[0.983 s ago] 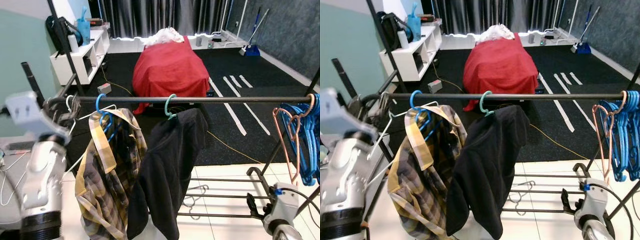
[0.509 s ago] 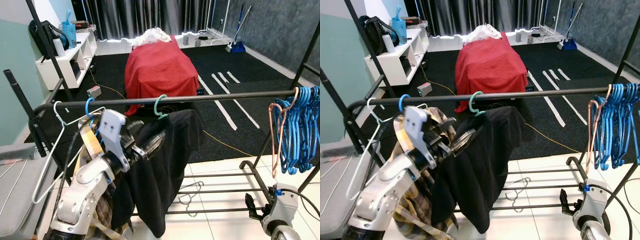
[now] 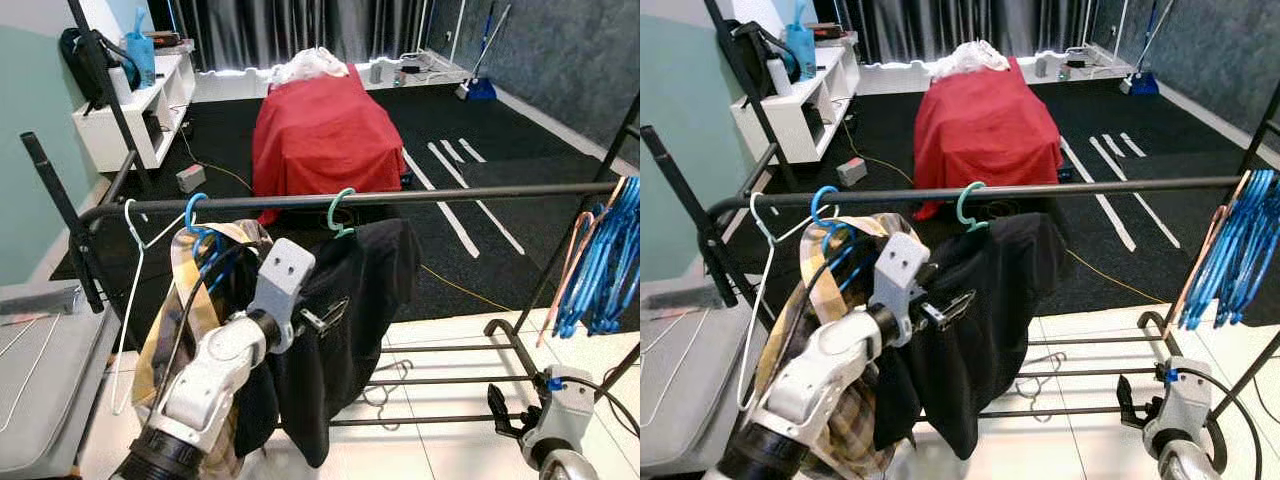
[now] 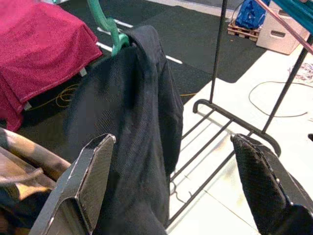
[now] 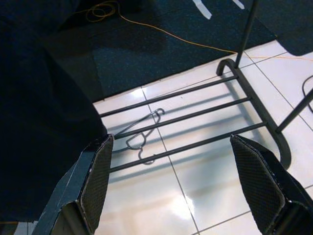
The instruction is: Hang hanger
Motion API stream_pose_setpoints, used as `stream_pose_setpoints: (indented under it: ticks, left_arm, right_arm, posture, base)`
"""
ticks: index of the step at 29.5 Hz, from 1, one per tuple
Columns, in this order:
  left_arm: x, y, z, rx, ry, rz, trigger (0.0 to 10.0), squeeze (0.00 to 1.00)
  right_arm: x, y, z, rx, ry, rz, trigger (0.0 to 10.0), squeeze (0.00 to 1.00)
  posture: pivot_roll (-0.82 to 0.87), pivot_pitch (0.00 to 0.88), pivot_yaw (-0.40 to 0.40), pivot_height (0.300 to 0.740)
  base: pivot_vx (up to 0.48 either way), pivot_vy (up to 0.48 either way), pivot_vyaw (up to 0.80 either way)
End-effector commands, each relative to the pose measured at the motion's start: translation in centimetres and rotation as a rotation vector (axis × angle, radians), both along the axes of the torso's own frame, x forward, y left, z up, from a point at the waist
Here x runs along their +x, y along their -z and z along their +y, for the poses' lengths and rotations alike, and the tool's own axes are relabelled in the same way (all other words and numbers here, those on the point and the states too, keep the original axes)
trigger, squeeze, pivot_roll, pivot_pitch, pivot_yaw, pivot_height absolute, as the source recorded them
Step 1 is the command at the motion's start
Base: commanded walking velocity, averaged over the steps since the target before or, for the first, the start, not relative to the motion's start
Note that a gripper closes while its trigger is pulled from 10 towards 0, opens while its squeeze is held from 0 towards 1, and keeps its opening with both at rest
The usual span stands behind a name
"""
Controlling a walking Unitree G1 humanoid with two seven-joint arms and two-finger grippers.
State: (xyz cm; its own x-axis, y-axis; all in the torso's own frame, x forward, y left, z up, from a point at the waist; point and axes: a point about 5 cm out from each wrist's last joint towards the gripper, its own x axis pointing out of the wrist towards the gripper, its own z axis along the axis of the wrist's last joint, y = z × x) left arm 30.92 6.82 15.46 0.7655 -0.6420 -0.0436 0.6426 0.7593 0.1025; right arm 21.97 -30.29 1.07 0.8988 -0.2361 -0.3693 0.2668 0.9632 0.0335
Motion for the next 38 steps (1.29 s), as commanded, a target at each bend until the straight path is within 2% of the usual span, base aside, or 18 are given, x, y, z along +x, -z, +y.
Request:
stream_pose_setpoints:
  ticks: [1,2,7,8,13,15,16,17,23,24,25,31,38]
  left_arm:
    - [0.4,0.3,-0.1,0.029,-0.011,0.008,10.0,0.00]
    - [1.2,0.5,0.0,0.063,-0.045,0.028,10.0,0.00]
    - [1.7,0.6,0.1,0.083,-0.078,0.043,10.0,0.00]
    - [2.2,0.6,0.1,0.091,-0.118,0.050,10.0,0.00]
    - [2.5,0.7,0.0,0.101,-0.148,0.057,10.0,0.00]
    - [2.8,1.2,0.2,0.129,-0.187,0.092,10.0,0.00]
    - [2.8,1.2,0.2,0.129,-0.187,0.092,10.0,0.00]
    - [2.8,2.2,0.3,0.177,-0.168,0.157,10.0,0.00]
    - [2.7,2.9,0.1,0.210,-0.131,0.205,10.0,0.00]
    - [2.7,3.1,0.0,0.219,-0.113,0.229,8.5,0.00]
    - [2.6,3.4,-0.1,0.238,-0.096,0.250,0.0,0.00]
    - [2.5,3.7,-0.1,0.310,-0.086,0.247,0.0,0.00]
    - [2.7,3.4,-0.3,0.288,-0.089,0.227,0.0,0.00]
  right_arm:
    - [-0.1,0.1,0.2,0.003,0.003,-0.004,10.0,0.00]
    - [-0.2,0.1,0.2,0.004,0.006,-0.005,10.0,0.00]
    - [-0.3,0.1,0.2,0.004,0.007,-0.005,10.0,0.00]
    - [-0.4,0.1,0.2,0.004,0.008,-0.005,10.0,0.00]
    - [-0.4,0.2,0.3,0.005,0.007,-0.004,10.0,0.00]
    - [-0.6,0.3,0.4,0.006,0.006,-0.002,10.0,0.00]
    - [-0.6,0.3,0.4,0.006,0.006,-0.002,10.0,0.00]
    - [-0.7,0.3,0.4,0.008,0.005,0.000,10.0,0.00]
    - [-0.7,0.4,0.4,0.008,0.006,0.001,10.0,0.00]
    - [-0.7,0.4,0.4,0.009,0.007,0.001,10.0,0.00]
    - [-0.8,0.4,0.4,0.010,0.010,0.000,10.0,0.00]
    - [-0.9,0.4,0.3,0.012,0.018,-0.002,10.0,0.00]
    - [-0.8,0.4,0.2,0.012,0.023,-0.001,10.0,0.00]
  posture:
    - [-0.14,0.000,0.047,0.740]
    - [-0.14,0.000,0.050,0.740]
    - [-0.15,0.000,0.050,0.740]
    - [-0.15,0.000,0.054,0.740]
    - [-0.15,0.000,0.056,0.740]
    - [-0.15,0.000,0.059,0.740]
    - [-0.15,0.000,0.059,0.740]
    - [-0.15,0.000,0.061,0.740]
    - [-0.16,0.000,0.063,0.740]
    - [-0.16,0.000,0.065,0.740]
    - [-0.16,0.000,0.066,0.740]
    - [-0.16,0.000,0.068,0.740]
    - [-0.16,0.000,0.063,0.740]
  base:
    - [0.000,0.000,0.00]
    - [0.000,0.000,0.00]
    - [0.000,0.000,0.00]
    - [0.000,0.000,0.00]
    - [0.000,0.000,0.00]
    - [0.000,0.000,0.00]
    - [0.000,0.000,0.00]
    - [0.000,0.000,0.00]
    - [0.000,0.000,0.00]
    - [0.000,0.000,0.00]
    - [0.000,0.000,0.00]
    - [0.000,0.000,0.00]
    - [0.000,0.000,0.00]
